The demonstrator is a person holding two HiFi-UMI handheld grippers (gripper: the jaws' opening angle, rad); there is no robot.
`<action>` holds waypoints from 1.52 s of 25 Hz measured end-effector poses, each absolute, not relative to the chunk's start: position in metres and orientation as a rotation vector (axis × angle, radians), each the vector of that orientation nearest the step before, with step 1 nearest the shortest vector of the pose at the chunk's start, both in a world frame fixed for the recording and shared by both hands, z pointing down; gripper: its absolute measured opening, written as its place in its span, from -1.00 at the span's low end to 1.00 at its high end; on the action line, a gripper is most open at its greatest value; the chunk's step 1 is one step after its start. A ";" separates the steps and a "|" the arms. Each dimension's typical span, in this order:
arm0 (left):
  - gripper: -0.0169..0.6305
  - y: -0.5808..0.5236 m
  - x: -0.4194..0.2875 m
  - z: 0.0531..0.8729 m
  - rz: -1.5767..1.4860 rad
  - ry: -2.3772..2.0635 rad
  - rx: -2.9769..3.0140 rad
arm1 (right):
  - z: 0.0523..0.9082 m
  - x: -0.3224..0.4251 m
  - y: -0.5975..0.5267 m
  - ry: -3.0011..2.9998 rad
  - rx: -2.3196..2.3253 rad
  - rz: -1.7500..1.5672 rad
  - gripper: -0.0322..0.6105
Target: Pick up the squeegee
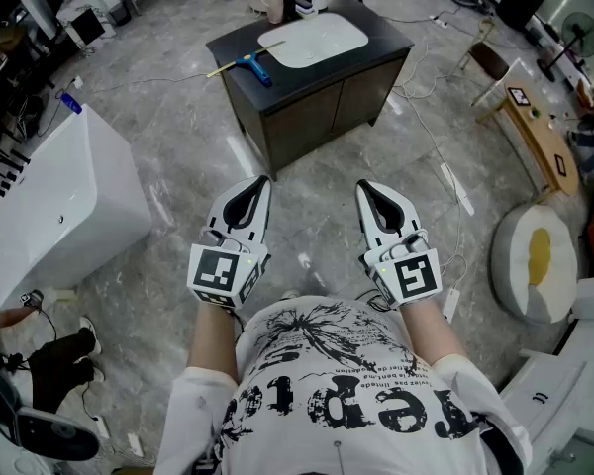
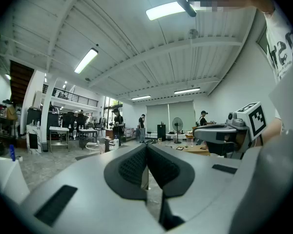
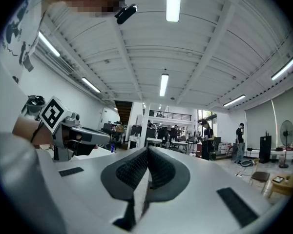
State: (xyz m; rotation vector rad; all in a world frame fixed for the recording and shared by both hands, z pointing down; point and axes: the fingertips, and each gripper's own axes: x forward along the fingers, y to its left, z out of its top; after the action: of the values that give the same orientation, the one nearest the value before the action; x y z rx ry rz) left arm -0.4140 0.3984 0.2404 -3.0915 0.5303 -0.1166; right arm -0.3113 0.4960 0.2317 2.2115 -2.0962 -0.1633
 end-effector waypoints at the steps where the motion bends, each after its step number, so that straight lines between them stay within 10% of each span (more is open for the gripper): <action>1: -0.91 0.397 -0.415 0.241 -0.122 0.528 -3.091 | 0.231 -0.313 0.495 -2.094 2.214 -0.160 -0.86; 18: -0.90 0.360 -0.439 0.257 -0.074 0.515 -3.181 | 0.248 -0.329 0.460 -2.030 2.305 -0.098 -0.86; 21: 0.18 0.340 -0.447 0.254 0.051 0.598 -3.187 | 0.259 -0.328 0.450 -2.011 2.331 -0.066 -0.86; 38: 0.18 0.203 -0.332 0.288 -0.058 1.014 -3.059 | 0.291 -0.167 0.304 -2.157 2.184 -0.057 -0.86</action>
State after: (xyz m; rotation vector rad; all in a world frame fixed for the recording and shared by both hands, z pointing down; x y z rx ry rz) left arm -0.3316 0.2031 0.2876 -3.0589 1.0144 -0.0584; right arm -0.1673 0.3039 0.2909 2.1839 -2.1573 -0.0566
